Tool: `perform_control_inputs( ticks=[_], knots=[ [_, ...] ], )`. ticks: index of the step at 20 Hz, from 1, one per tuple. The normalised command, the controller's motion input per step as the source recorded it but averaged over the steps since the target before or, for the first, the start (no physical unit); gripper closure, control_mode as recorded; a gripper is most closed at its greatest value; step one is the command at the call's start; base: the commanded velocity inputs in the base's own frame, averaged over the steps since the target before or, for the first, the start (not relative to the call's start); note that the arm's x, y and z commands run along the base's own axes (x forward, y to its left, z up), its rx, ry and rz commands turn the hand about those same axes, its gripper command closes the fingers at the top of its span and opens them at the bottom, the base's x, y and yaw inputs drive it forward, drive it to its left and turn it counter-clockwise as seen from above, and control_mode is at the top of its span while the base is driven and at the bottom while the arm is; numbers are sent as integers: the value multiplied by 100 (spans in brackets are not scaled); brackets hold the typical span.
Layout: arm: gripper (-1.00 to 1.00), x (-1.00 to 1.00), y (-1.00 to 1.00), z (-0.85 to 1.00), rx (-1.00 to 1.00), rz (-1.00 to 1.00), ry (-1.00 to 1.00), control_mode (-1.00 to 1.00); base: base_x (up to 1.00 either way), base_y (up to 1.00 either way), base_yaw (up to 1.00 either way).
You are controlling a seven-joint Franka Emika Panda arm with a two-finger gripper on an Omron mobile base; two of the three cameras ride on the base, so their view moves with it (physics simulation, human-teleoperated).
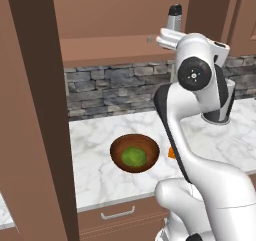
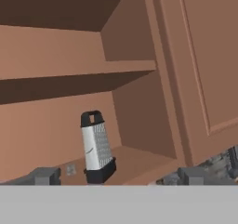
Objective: Pick the cheese from the fridge and the cheese grater from the cabinet and place them next to the salad bowl.
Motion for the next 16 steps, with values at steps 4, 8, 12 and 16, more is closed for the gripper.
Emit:
perform_control_inputs(
  ticks=[4, 8, 12, 16],
  knots=[
    [-100, 33, 0, 2, -8, 0, 0, -100, 0, 0, 0],
    [-100, 42, 0, 0, -2, 0, 0, -100, 0, 0, 0],
    [-100, 41, 0, 0, -3, 0, 0, -100, 0, 0, 0],
    [-100, 26, 0, 0, -4, 0, 0, -100, 0, 0, 0]
  ],
)
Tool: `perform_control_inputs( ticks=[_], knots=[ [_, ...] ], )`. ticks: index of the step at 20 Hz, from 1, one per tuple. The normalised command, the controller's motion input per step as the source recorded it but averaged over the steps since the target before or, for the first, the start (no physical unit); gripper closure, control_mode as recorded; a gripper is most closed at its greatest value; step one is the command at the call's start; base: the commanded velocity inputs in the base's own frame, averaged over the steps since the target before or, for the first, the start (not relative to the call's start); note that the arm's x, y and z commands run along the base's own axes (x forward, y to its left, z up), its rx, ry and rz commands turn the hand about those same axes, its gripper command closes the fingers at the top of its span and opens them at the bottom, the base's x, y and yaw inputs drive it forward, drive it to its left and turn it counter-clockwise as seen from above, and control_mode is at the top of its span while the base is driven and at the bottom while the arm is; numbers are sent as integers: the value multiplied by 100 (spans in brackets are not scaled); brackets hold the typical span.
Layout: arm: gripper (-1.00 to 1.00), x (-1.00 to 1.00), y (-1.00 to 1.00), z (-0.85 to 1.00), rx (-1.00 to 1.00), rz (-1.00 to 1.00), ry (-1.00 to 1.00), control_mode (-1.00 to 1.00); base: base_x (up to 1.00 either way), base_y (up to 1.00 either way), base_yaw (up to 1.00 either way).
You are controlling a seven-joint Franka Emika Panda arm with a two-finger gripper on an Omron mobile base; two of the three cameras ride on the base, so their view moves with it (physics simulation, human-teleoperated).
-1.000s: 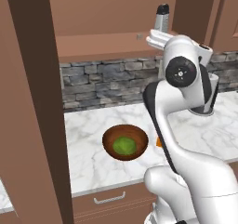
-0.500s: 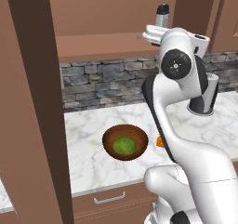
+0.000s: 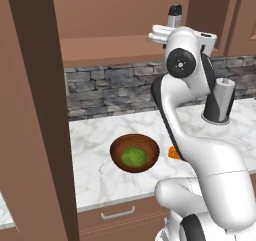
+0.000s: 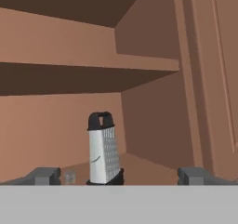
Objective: Pick the cheese from the fridge and the cheese grater from the cabinet and place them next to the salad bowl.
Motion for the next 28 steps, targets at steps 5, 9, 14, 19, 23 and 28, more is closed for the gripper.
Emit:
perform_control_inputs(
  ticks=[5, 9, 14, 19, 23, 28],
  knots=[
    [-100, 27, 0, -1, -5, 0, 0, -100, 0, 0, 0],
    [-100, 13, 0, 0, -4, 0, 0, -100, 0, 0, 0],
    [-100, 10, -2, 0, -2, 0, 0, -100, 0, 0, 0],
    [-100, 11, 0, 0, -2, 0, 0, -100, 0, 0, 0],
    [-100, 17, -11, 0, -2, 0, 0, -100, 0, 0, 0],
    [-100, 36, -4, -8, -1, 1, -3, -100, 0, 0, 0]
  ],
)
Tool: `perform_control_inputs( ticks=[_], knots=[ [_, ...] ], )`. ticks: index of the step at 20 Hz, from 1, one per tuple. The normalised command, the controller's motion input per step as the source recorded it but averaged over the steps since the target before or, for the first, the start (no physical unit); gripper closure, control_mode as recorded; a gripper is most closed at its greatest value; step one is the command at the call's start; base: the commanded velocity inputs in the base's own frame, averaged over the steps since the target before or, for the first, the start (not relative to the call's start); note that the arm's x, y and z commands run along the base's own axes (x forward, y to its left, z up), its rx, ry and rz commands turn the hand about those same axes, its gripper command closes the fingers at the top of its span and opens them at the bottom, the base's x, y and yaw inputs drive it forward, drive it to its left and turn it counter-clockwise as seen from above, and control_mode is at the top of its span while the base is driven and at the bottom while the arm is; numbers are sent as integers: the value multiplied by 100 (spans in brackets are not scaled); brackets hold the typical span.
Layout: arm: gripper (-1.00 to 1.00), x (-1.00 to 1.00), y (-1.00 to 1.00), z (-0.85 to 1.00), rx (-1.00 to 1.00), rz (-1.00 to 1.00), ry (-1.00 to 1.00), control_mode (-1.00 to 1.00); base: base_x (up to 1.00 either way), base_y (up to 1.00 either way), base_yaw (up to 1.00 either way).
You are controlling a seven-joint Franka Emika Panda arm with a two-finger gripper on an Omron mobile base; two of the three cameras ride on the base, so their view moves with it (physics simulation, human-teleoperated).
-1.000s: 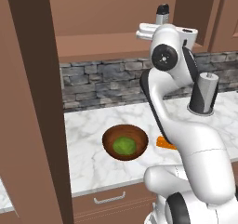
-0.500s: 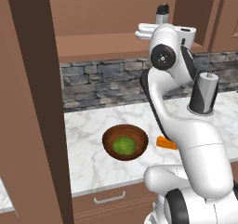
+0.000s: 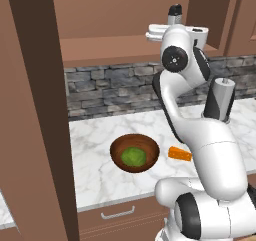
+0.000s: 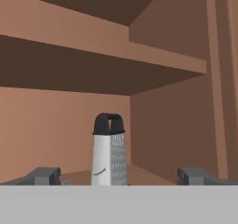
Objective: Pick the cheese from the fridge and the cheese grater from the cabinet and place them next to the salad bowl.
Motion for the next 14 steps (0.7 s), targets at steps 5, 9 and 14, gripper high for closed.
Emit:
perform_control_inputs(
  ticks=[5, 9, 14],
  knots=[
    [-100, 19, -14, -17, 0, 0, -1, -100, 0, 0, 0],
    [-100, 14, 0, -3, 0, -8, -1, -100, 0, 0, 0],
    [-100, 9, 0, 2, 1, -16, -2, -100, 0, 0, 0]
  ],
)
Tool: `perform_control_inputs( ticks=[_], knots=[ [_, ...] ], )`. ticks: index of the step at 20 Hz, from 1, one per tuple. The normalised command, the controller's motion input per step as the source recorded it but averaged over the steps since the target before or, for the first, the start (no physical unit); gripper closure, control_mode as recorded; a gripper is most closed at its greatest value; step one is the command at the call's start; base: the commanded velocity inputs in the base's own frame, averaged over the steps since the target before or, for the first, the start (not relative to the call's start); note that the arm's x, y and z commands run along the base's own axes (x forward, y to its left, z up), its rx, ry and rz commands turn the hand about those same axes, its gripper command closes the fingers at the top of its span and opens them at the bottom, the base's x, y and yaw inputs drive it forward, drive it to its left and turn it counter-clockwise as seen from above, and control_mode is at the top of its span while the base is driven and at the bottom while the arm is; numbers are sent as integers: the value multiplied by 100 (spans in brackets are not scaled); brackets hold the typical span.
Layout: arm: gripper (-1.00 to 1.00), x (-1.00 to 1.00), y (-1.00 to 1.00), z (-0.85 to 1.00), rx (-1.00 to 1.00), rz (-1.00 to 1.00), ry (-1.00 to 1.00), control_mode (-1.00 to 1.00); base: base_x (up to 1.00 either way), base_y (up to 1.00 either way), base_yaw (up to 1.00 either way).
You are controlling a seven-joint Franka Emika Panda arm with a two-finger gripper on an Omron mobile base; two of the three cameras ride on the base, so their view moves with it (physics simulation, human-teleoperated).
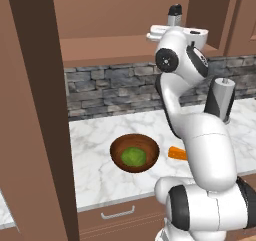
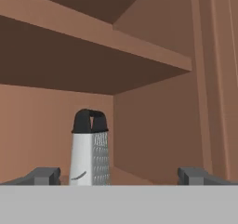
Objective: Pick the cheese from the fridge and the cheese grater from the cabinet and place them next to the salad bowl.
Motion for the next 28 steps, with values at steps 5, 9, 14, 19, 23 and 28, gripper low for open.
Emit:
perform_control_inputs(
  ticks=[5, 9, 14, 19, 23, 28],
  knots=[
    [-100, 7, -2, 7, 8, -4, 1, -100, 0, 0, 0],
    [-100, 14, -11, 1, 12, 0, 1, -100, 0, 0, 0],
    [-100, 20, -4, 1, 12, 0, 3, -100, 0, 0, 0],
    [-100, 23, 0, 3, 11, 0, 4, -100, 0, 0, 0],
    [-100, 21, 0, 1, 7, 0, 7, -100, 0, 0, 0],
    [-100, 28, 0, 0, 1, 0, 9, -100, 0, 0, 0]
  ],
)
